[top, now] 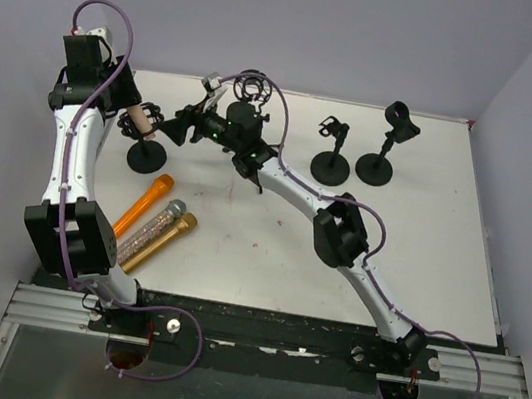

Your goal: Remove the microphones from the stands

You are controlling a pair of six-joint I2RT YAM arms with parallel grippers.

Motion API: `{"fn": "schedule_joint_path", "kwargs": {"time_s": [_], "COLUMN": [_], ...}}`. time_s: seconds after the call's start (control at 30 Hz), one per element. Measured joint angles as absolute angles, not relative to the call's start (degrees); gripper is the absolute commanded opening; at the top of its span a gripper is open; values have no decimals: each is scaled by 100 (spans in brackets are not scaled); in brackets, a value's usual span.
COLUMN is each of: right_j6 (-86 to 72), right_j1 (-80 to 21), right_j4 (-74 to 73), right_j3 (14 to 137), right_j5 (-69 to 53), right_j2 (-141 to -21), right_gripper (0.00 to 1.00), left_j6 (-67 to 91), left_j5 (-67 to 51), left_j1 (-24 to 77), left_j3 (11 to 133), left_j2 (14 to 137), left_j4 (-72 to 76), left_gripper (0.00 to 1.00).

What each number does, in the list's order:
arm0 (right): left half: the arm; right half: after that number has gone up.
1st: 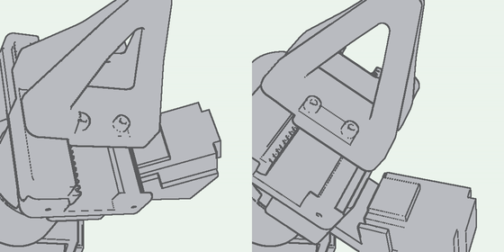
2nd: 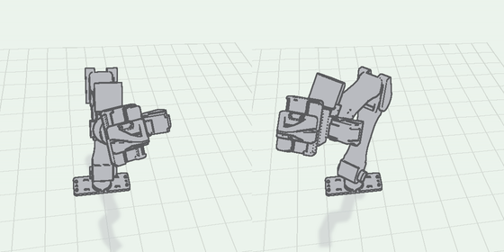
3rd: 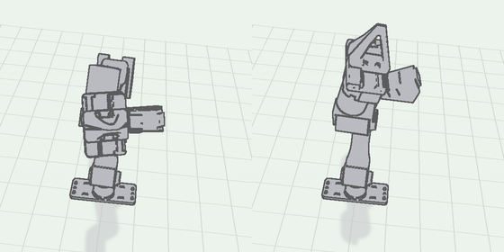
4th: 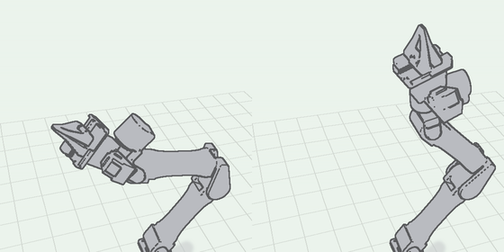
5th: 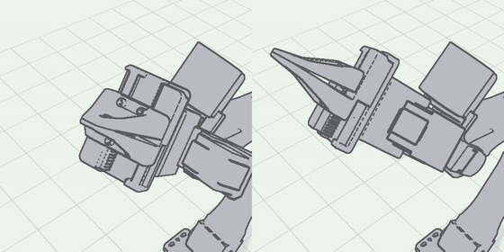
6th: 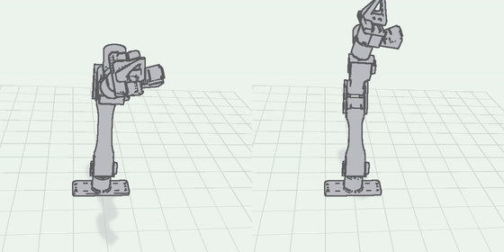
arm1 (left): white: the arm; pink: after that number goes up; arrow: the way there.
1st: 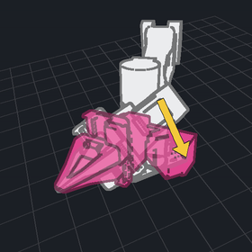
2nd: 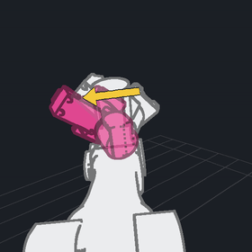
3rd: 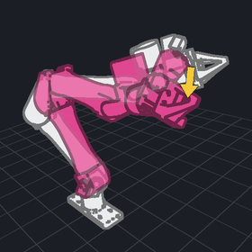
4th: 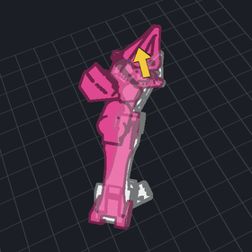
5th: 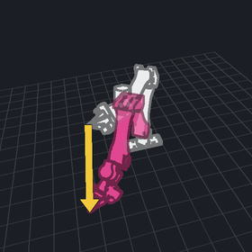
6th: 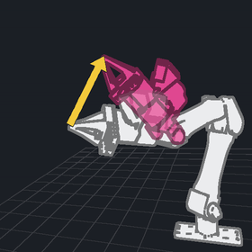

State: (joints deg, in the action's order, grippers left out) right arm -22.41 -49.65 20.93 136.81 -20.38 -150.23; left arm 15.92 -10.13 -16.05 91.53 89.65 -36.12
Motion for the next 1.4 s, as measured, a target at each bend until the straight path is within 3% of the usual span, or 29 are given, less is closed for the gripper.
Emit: {"fn": "schedule_joint_path", "kwargs": {"time_s": [0.2,0.37,0.5,0.7,0.77,1.17,1.4], "right_j6": [-2235,-2187,-2137,-2086,-2080,-1975,-1914], "right_j1": [-5033,-5092,-5127,-5142,-5144,-5146,-5140], "right_j4": [2141,2134,2086,2045,2045,2049,2008], "right_j3": [13762,13828,13828,13828,13828,13826,13885], "right_j5": [-1879,-1717,-1660,-1601,-1594,-1594,-1769], "right_j2": [-15141,-15141,-15150,-15152,-15152,-15152,-15152], "right_gripper": [80,79,77,74,73,70,91], "left_j6": [1577,1577,1573,1573,1570,1264,1162], "left_j5": [-1094,-1212,-1293,-1378,-1402,-1459,-1734], "left_j1": [-1608,-1612,-1612,-1619,-1619,-1645,-1653], "left_j3": [9107,9048,9048,9048,9048,9968,10606], "left_j2": [8965,8965,8965,8958,8956,8923,8514], "left_j4": [-3607,-3575,-3564,-3568,-3568,-3653,-3590], "left_gripper": [47,31,27,10,0,0,0]}}
